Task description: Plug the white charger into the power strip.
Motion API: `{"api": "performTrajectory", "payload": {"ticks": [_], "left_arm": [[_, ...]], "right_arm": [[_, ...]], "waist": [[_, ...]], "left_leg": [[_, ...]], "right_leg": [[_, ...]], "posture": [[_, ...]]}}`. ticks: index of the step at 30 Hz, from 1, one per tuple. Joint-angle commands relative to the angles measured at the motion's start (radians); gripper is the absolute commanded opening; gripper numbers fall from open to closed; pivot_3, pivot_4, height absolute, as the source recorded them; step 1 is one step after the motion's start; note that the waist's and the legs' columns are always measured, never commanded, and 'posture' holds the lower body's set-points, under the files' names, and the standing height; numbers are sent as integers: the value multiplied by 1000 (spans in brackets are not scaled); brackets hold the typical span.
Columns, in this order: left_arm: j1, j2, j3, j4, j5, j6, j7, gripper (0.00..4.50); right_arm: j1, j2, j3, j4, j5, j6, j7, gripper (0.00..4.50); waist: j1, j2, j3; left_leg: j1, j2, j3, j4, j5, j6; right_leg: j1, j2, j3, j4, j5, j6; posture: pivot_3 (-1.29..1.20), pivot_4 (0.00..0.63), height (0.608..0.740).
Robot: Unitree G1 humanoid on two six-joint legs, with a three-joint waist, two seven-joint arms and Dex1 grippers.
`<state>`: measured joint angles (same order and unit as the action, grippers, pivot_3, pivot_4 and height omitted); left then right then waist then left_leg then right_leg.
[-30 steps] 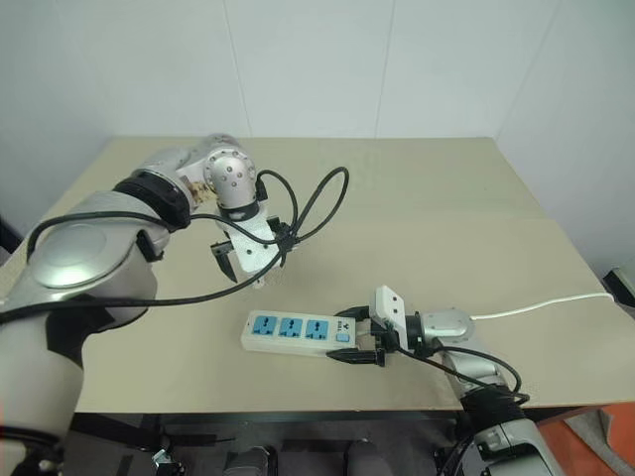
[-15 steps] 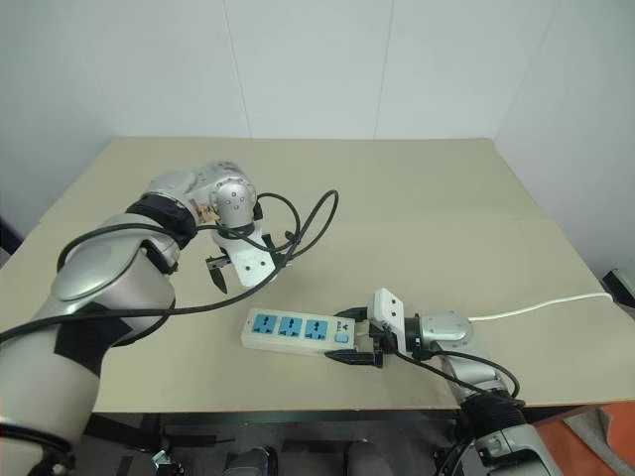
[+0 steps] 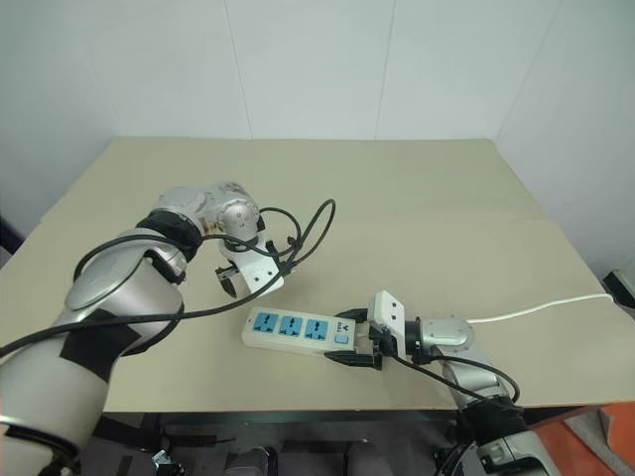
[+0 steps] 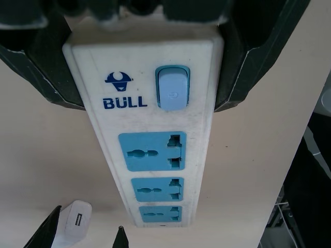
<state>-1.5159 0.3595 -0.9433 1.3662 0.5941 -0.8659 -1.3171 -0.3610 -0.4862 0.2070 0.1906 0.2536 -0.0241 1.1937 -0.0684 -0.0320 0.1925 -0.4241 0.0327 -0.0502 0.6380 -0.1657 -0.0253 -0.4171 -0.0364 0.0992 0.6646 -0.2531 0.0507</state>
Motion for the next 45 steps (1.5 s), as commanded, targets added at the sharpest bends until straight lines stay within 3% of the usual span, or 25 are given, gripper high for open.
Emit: {"api": "performTrajectory", "payload": {"ticks": [1, 12, 15, 24, 32, 40, 45], "left_arm": [[-3, -4, 13, 4, 61, 13, 63, 4500], [0, -16, 48, 13, 139, 24, 94, 4500], [-1, -14, 37, 14, 170, 18, 108, 3925], [3, -20, 49, 18, 220, 27, 165, 994], [-4, -23, 127, 20, 176, 45, 132, 990], [-73, -5, 506, 7, -203, 125, -265, 990], [-71, 42, 594, -7, -455, 211, -297, 990]], "right_arm": [[37, -19, 27, 8, -45, 26, -9, 3412], [56, -26, 35, 0, -57, 24, -32, 3412], [54, -23, 37, 1, -55, 27, -35, 3412], [51, -27, 40, -1, -56, 27, -37, 3412], [40, -30, 43, 14, -58, 17, -30, 3412], [-40, -35, 36, 103, -52, -36, 34, 3412], [-151, -27, 44, 247, -56, -109, 122, 3412]], "waist": [[1, 0, 0], [3, 0, 0], [2, 0, 0], [2, 0, 0], [2, 0, 0], [-2, 0, 0], [-5, 0, 0]], "left_leg": [[0, 0, 0, 0, 0, 0], [0, 0, 0, 0, 0, 0], [1, 0, 0, 0, 0, 0], [2, 0, -1, 0, 0, 0], [5, 0, -1, 0, 0, 0], [6, 0, -1, 0, 0, 0], [10, 0, -1, 0, 0, 0]], "right_leg": [[0, 0, 0, 0, 0, 0], [1, 0, 0, 0, 0, 0], [1, 0, -1, 0, 0, 0], [3, 0, -1, 0, 0, 0], [7, 0, -1, -1, 0, 0], [8, 0, -2, -1, 0, 0], [11, 0, -2, -1, 0, 0]], "posture": [[0, 150, 740], [0, 150, 740], [0, 150, 740], [0, 150, 740], [0, 150, 740], [0, 150, 740], [0, 150, 740]]}}
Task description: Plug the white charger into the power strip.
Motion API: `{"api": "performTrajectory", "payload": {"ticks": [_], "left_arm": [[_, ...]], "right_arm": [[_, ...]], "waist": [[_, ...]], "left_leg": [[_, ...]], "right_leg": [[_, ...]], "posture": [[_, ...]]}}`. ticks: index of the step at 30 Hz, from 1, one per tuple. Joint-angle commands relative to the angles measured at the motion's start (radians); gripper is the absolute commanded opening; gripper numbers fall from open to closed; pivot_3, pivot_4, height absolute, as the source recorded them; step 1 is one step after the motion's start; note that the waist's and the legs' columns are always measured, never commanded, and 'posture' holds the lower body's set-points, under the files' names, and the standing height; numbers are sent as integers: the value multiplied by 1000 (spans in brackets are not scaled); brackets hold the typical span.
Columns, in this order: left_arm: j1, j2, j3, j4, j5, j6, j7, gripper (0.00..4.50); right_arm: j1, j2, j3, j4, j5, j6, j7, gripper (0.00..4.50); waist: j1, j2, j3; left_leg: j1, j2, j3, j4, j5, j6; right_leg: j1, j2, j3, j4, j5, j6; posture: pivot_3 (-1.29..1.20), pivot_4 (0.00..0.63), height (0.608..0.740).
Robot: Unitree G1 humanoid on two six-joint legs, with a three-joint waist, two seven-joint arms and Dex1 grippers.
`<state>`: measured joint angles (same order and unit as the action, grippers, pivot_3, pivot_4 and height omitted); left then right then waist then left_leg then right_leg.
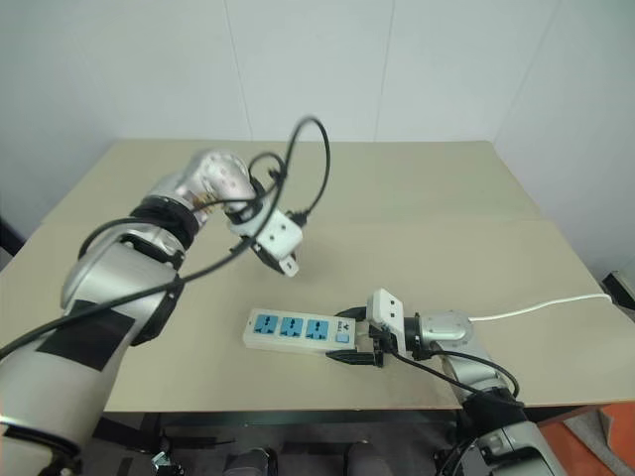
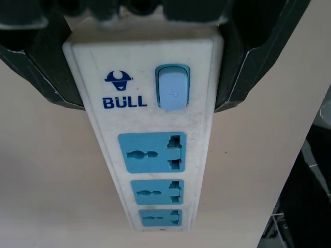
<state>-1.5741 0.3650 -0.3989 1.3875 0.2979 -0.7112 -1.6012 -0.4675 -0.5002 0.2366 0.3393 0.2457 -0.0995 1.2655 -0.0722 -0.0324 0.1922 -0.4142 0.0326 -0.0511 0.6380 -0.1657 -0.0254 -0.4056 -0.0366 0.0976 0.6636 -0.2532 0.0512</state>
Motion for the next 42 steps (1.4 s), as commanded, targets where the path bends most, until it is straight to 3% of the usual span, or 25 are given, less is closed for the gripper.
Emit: {"api": "performTrajectory", "payload": {"ticks": [1, 7, 10, 13, 17, 24, 34, 42], "left_arm": [[-1, 48, 54, -47, -226, 94, -13, 990], [144, 144, 48, -280, -701, 456, -13, 990], [254, 170, 121, -383, -865, 660, -13, 990], [420, 187, 181, -526, -958, 744, -13, 990], [628, 146, 282, -689, -963, 818, 11, 990], [794, 68, 335, -841, -919, 864, 72, 990], [781, 25, 248, -799, -712, 772, 20, 990], [781, 1, 254, -772, -674, 767, 2, 990]], "right_arm": [[-67, -10, 18, 130, -48, -44, 69, 3412], [-183, 27, 30, 317, -76, -124, 133, 3412], [-217, 53, 34, 397, -100, -162, 127, 3412], [-231, 70, 31, 447, -113, -190, 115, 3412], [-244, 85, 34, 481, -125, -202, 129, 3412], [-254, 98, 29, 510, -135, -225, 135, 3412], [-238, 104, 28, 516, -150, -239, 117, 3412], [-233, 106, 26, 515, -158, -240, 92, 3412]], "waist": [[-1, 0, 0], [-2, 0, 0], [-4, 0, 0], [-17, 1, -1], [-25, 1, -1], [-24, 0, -3], [-26, -1, -6], [-28, -1, -7]], "left_leg": [[0, 0, 0, 0, 0, 0], [1, 1, -1, 0, 0, 0], [2, 1, -1, 1, 0, 0], [6, 1, -1, 1, 0, 0], [15, 1, -1, 0, 0, 0], [19, 1, -2, 1, 0, 0], [19, 1, -2, 1, 0, 0], [20, 1, -2, 1, 0, 0]], "right_leg": [[0, 0, 0, 0, 0, 0], [1, 0, 0, 1, 0, 0], [1, 0, 0, 2, 0, 0], [4, 0, 0, 2, 0, 0], [14, 0, -1, 1, 0, 0], [18, 0, -1, 1, 1, 0], [18, 0, -1, 0, 1, 0], [18, 1, 0, 0, 1, 0]], "posture": [[0, 150, 740], [0, 150, 740], [0, 150, 740], [0, 150, 740], [0, 150, 740], [0, 150, 740], [0, 150, 740], [0, 150, 740]]}}
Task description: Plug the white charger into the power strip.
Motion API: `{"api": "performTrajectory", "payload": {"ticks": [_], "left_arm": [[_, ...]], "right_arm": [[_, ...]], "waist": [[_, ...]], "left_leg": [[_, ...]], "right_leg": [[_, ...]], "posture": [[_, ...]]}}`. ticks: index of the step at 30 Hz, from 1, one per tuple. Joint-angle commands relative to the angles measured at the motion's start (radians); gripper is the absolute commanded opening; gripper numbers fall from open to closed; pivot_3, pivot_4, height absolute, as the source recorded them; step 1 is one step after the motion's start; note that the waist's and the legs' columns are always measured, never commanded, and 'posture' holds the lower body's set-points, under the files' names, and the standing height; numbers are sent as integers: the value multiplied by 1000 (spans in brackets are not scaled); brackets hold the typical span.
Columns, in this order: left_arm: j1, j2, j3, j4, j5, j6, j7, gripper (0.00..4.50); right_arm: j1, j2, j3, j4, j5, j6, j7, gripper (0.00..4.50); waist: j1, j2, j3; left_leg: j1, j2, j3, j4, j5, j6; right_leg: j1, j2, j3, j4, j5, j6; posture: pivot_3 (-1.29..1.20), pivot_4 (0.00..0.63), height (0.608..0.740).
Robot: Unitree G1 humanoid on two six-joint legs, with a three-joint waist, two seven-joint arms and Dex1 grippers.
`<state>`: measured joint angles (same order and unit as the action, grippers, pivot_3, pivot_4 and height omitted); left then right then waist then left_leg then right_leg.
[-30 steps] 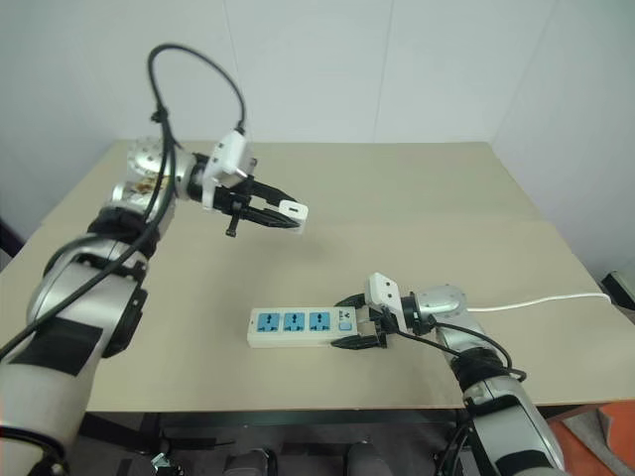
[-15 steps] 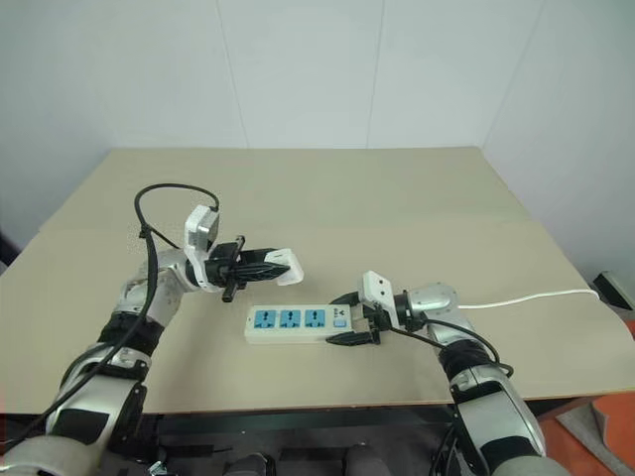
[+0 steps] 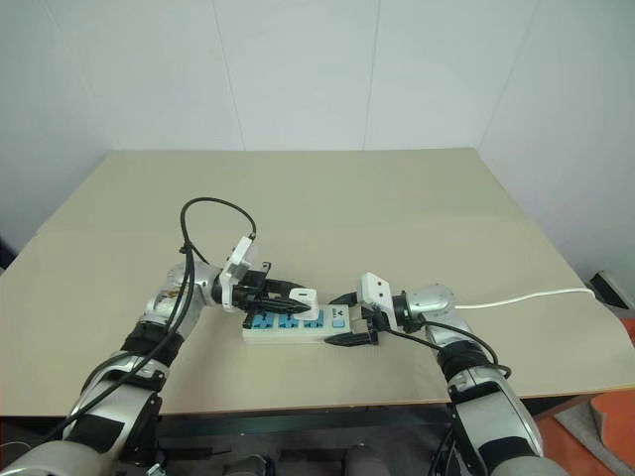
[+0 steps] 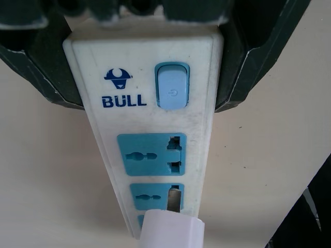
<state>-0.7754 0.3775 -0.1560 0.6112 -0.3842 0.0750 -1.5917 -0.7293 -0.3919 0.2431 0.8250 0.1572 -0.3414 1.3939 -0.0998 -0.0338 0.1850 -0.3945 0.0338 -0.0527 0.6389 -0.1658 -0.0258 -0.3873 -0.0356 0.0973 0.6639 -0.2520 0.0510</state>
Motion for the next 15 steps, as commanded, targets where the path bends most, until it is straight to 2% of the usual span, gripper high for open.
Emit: {"api": "performTrajectory", "payload": {"ticks": [1, 15], "left_arm": [[-19, -15, 14, 8, 10, -15, -5, 990], [-23, -46, 7, 50, 76, -22, 22, 990]], "right_arm": [[29, -2, 19, 28, -69, 2, -38, 3412], [33, 2, 16, 28, -80, 0, -49, 3412]], "waist": [[0, 0, 0], [-2, 0, -1]], "left_leg": [[0, 0, 0, 0, 0, 0], [1, 0, 0, 0, 0, 0]], "right_leg": [[0, 0, 0, 0, 0, 0], [0, 0, 0, 0, 0, 0]], "posture": [[0, 150, 740], [0, 150, 740]]}}
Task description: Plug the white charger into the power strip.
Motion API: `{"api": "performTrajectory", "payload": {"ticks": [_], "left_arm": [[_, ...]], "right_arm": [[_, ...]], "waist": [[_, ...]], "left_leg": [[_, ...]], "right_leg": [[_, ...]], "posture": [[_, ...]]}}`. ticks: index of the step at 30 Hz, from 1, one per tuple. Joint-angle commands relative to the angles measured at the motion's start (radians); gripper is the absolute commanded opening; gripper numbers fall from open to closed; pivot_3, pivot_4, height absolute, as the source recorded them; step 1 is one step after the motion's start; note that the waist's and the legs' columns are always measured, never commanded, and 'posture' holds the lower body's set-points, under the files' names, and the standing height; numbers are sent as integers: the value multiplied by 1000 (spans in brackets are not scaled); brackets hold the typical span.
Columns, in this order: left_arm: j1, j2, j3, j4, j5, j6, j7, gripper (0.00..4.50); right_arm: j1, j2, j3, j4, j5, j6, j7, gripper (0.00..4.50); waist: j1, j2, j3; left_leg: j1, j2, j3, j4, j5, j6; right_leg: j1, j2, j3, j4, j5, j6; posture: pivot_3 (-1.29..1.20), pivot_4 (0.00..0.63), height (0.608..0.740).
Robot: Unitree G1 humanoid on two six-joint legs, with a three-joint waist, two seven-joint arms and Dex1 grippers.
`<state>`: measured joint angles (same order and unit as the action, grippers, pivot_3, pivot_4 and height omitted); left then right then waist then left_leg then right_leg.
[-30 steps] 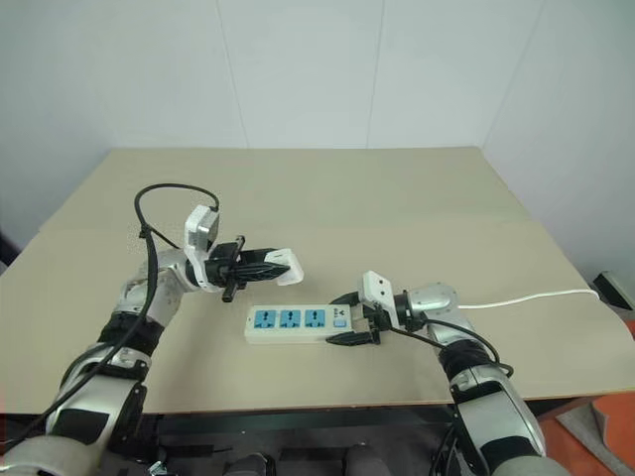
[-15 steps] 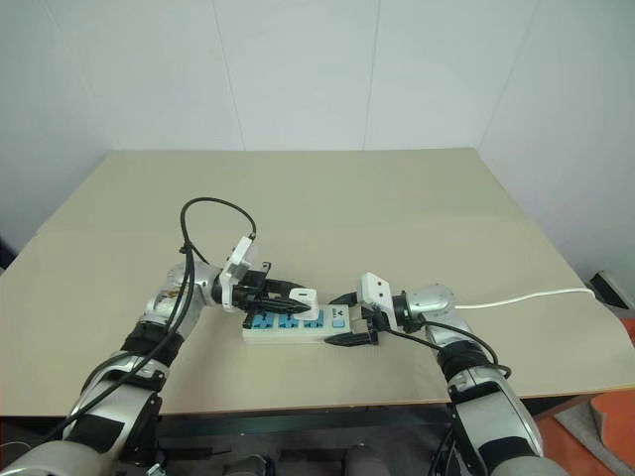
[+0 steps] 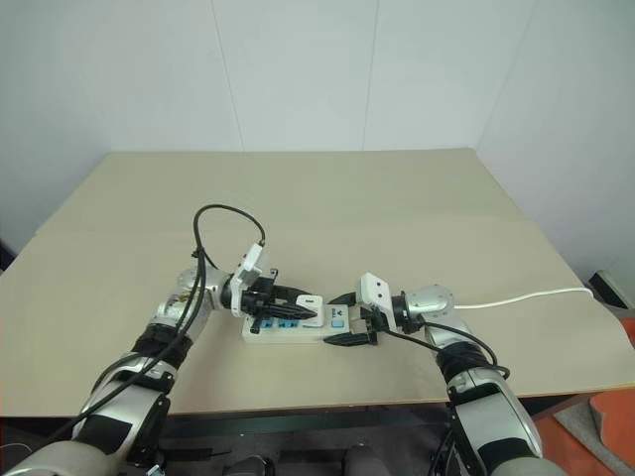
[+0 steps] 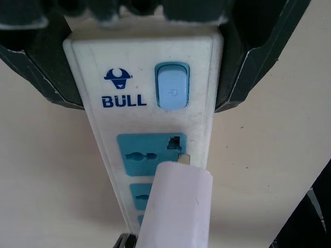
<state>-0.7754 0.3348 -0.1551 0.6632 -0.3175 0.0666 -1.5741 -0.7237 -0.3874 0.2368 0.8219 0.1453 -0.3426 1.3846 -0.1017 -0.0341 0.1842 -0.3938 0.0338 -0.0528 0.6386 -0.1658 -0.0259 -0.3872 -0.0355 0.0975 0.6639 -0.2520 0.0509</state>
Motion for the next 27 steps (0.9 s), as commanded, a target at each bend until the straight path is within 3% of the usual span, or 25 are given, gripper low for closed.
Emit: {"api": "performTrajectory", "payload": {"ticks": [1, 17, 27], "left_arm": [[-25, -4, 6, 4, 13, -17, 4, 990], [-78, -16, 13, 154, 71, -104, 15, 990], [-26, -17, 1, 137, 94, -137, 29, 990]], "right_arm": [[27, -2, 22, 32, -69, 1, -39, 3412], [29, 1, 21, 35, -79, -1, -43, 3412], [23, 5, 23, 45, -85, -11, -53, 3412]], "waist": [[0, 0, 0], [0, -1, -2], [0, -2, -2]], "left_leg": [[0, 0, 0, 0, 0, 0], [3, -1, 0, -4, 0, 0], [3, 0, 0, -5, 0, 0]], "right_leg": [[0, 0, 0, 0, 0, 0], [1, 0, 1, -1, 0, 0], [1, 0, 1, -2, 0, 0]], "posture": [[0, 150, 740], [0, 150, 740], [0, 150, 740]]}}
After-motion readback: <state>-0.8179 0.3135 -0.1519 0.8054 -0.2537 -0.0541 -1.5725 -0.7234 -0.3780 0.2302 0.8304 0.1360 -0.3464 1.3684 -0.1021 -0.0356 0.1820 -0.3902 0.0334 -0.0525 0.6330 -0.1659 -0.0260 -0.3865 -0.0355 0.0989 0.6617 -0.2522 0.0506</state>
